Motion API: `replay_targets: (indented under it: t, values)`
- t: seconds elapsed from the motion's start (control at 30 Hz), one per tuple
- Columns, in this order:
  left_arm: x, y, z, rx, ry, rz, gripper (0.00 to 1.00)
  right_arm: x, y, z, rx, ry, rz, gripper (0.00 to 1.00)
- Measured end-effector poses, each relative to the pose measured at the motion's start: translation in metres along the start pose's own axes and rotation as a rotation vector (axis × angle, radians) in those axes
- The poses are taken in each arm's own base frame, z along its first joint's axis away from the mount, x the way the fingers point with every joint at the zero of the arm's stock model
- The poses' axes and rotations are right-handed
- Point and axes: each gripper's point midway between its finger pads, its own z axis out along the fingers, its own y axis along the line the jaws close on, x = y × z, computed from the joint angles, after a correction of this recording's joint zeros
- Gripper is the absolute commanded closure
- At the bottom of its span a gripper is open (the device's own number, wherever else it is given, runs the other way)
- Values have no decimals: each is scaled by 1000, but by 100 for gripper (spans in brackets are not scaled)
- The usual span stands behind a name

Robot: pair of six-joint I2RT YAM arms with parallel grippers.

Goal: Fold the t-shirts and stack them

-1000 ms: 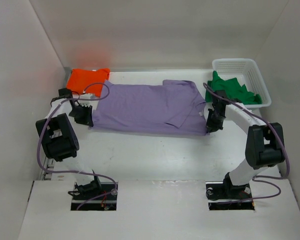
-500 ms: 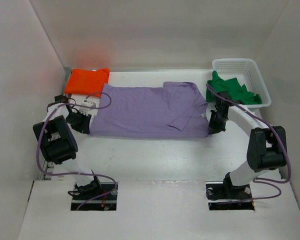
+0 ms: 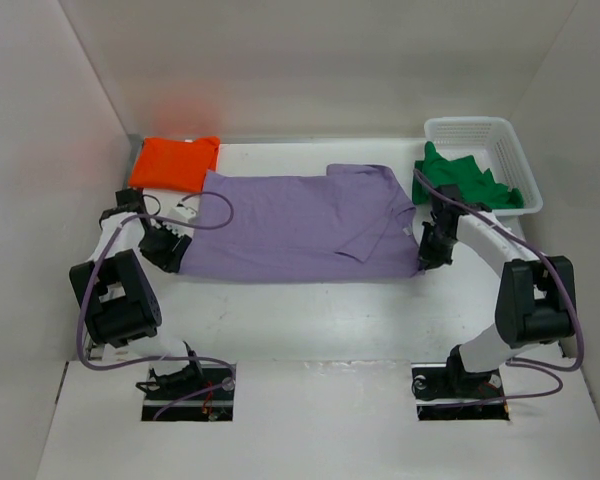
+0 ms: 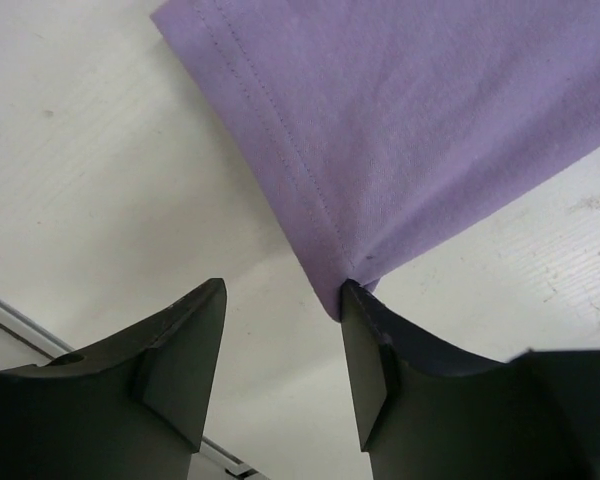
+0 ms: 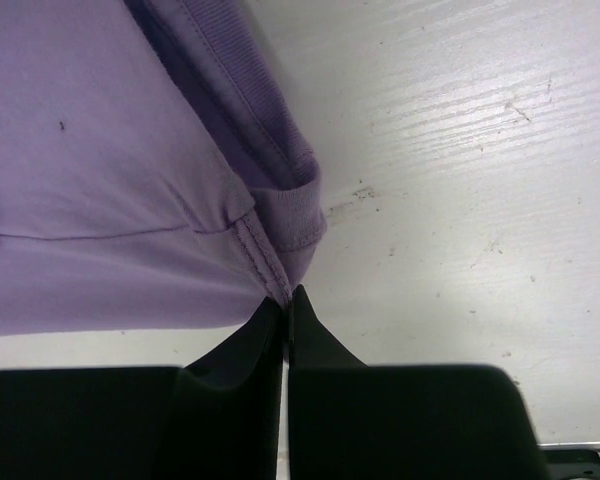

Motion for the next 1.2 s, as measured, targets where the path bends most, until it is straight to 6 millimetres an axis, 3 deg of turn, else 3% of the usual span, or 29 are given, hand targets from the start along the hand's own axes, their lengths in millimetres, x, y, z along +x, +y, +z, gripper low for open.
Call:
replay_targets:
  t: [0.17,0.2,0.27,0.4,0.6,0.73,0.83,0.97,1.03,1.1,1.17,1.2]
  values:
    - [3,-10,7,9,61,37,54,-1,0,-5,-9,-19,-3,99]
    - [3,-15,11,17,79,51,59,-1,0,-6,-9,-21,-4,99]
    - [5,-23,20,38,116,63,84,0,-1,-6,-8,-19,-6,99]
    - [10,-36,34,75,183,73,99,8,-4,-5,-2,-3,-6,99]
    - [16,-47,16,89,202,86,99,33,-15,-10,25,58,-12,98]
    - [20,-65,-8,105,216,113,97,47,-25,-16,68,99,-29,97]
    - [26,-76,-15,137,243,111,91,55,-33,-23,100,113,-40,96]
    - [43,-94,-19,203,305,101,68,65,-42,-32,140,133,-59,91]
    - [49,-102,-23,235,330,94,57,70,-47,-35,166,150,-73,86]
    - [50,-103,-27,250,333,78,50,74,-53,-36,195,170,-88,75]
    - [40,-91,-36,235,287,31,44,76,-58,-38,223,183,-101,60]
    - [30,-78,-40,207,242,-1,43,76,-60,-39,235,185,-106,58]
